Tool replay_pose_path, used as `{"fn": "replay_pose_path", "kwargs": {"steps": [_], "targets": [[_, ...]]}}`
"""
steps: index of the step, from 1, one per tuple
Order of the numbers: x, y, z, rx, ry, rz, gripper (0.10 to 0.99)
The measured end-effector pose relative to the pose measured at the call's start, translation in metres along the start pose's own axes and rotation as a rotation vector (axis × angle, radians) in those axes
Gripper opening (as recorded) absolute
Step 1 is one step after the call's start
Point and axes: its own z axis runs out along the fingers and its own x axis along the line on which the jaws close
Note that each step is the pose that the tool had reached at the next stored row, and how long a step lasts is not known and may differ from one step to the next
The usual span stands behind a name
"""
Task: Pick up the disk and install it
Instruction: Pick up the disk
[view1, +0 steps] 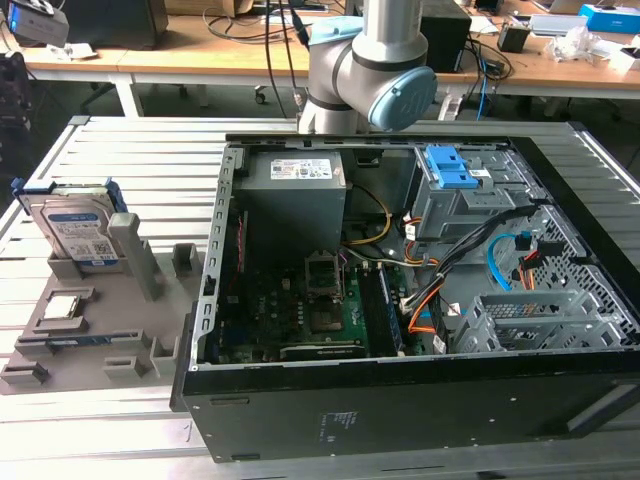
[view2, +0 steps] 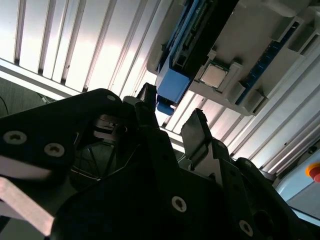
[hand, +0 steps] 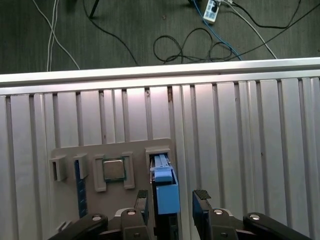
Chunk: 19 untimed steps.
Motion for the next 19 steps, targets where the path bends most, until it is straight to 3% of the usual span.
{"fn": "replay_pose_path", "kwargs": {"steps": [6,14,19], "targets": [[0.0002,-0.0016,0.0136,0.000,0.0037,0.000,0.482],[-0.0002,-0.0141,0.0337,0.002,0.0250,0.000,0.482],[-0.0003,-0.0169,0.0473,0.002,0.0286,-0.017,0.482]]}}
